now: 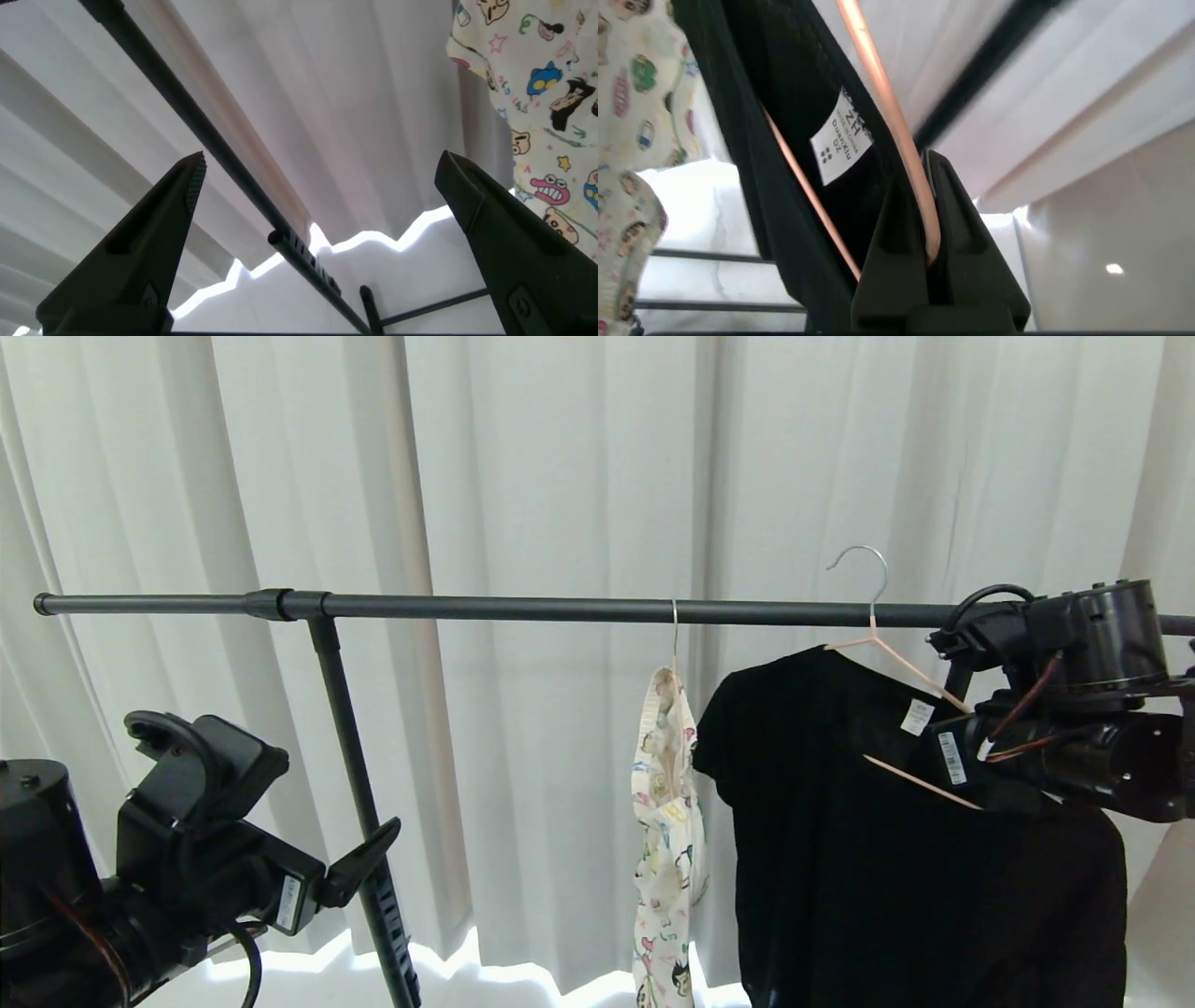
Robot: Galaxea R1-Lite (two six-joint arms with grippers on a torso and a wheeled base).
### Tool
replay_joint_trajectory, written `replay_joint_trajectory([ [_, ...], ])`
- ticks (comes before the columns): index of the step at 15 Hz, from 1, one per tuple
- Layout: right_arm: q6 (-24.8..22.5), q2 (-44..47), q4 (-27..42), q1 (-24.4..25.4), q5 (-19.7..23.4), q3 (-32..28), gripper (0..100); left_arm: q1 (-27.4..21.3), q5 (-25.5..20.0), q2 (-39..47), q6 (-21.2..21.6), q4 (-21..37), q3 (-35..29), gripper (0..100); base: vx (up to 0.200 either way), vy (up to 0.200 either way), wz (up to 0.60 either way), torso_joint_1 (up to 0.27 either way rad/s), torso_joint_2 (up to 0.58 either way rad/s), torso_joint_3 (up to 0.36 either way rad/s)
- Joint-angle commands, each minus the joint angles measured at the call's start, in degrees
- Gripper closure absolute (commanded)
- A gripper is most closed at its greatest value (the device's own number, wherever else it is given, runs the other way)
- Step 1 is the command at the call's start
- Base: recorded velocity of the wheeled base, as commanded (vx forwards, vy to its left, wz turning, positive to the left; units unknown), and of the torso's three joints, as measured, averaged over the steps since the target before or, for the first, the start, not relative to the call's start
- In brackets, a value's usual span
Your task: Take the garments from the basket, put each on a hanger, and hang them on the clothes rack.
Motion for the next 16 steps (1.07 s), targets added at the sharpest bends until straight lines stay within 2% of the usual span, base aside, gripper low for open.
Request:
replay_joint_trajectory([
  [1, 0.2, 5.3, -0.2, 0.4, -1.6, -1.8, 100, -0.4, 0.0, -0.1, 0.0, 0.0, 0.0, 0, 0.000, 0.000, 0.00, 0.000, 0.00, 0.000],
  [13, 0.1, 8.7, -1.1, 1.5, -3.1, -1.9, 100, -0.4, 0.1, -3.0, 0.0, 0.0, 2.2, 0, 0.000, 0.000, 0.00, 0.000, 0.00, 0.000],
  [14, 0.1, 8.5, -1.0, 1.8, -3.1, -1.9, 0, -0.4, 0.1, -3.0, 0.0, 0.0, 2.2, 0, 0.000, 0.000, 0.00, 0.000, 0.00, 0.000],
  [16, 0.2, 7.5, -1.0, 1.9, -3.2, -1.7, 0, -0.4, 0.1, -3.0, 0.0, 0.0, 2.2, 0, 0.000, 0.000, 0.00, 0.000, 0.00, 0.000],
])
